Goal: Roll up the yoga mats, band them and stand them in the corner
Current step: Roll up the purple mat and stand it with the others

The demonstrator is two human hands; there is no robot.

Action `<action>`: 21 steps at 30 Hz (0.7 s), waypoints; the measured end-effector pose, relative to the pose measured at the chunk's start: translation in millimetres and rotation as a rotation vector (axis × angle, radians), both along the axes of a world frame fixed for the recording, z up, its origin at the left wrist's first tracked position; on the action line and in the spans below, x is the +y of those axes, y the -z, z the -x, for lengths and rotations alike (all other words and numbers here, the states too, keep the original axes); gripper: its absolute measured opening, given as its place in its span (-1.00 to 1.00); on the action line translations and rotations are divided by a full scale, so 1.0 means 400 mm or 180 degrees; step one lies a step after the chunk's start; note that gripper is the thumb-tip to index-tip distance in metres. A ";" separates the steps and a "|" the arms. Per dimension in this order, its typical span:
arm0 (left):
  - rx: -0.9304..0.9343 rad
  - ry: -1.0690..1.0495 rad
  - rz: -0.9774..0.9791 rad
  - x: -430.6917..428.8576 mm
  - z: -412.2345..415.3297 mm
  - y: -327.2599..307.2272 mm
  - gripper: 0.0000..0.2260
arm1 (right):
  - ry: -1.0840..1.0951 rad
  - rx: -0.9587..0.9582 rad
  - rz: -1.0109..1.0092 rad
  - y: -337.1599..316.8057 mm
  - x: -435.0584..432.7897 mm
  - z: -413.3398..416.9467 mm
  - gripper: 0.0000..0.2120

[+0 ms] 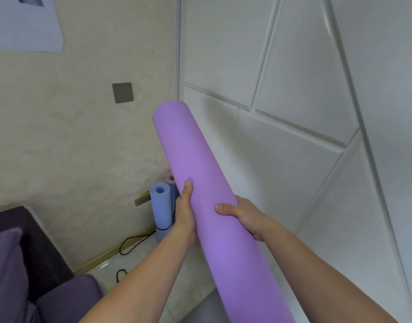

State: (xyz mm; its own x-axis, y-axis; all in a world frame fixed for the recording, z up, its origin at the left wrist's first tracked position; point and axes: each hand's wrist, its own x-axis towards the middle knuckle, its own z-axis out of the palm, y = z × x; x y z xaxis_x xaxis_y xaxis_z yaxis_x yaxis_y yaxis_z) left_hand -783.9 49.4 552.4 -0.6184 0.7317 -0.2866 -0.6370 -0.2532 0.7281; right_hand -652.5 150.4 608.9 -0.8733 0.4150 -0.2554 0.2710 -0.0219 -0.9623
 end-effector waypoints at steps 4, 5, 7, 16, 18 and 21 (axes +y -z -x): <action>0.0086 0.0208 -0.0040 0.003 -0.028 0.004 -0.09 | 0.0026 -0.0105 -0.0059 0.008 0.026 -0.019 -0.35; 0.0109 0.0259 -0.0077 0.000 -0.039 0.009 -0.10 | 0.0021 -0.0133 -0.0070 0.016 0.034 -0.026 -0.31; 0.0227 0.0244 -0.0157 -0.006 -0.056 0.029 -0.12 | -0.0020 -0.0153 -0.0094 0.035 0.048 -0.035 -0.28; -0.0543 0.0250 -0.0037 0.022 0.015 0.172 -0.25 | -0.0386 -0.0457 -0.0054 0.175 0.101 0.080 -0.27; -0.0709 0.0202 -0.0022 0.043 0.079 0.250 -0.27 | -0.0395 -0.0639 -0.0030 0.227 0.129 0.154 -0.23; -0.0691 0.0246 0.0002 0.092 0.204 0.390 -0.13 | -0.0302 -0.0842 0.0042 0.362 0.193 0.300 -0.18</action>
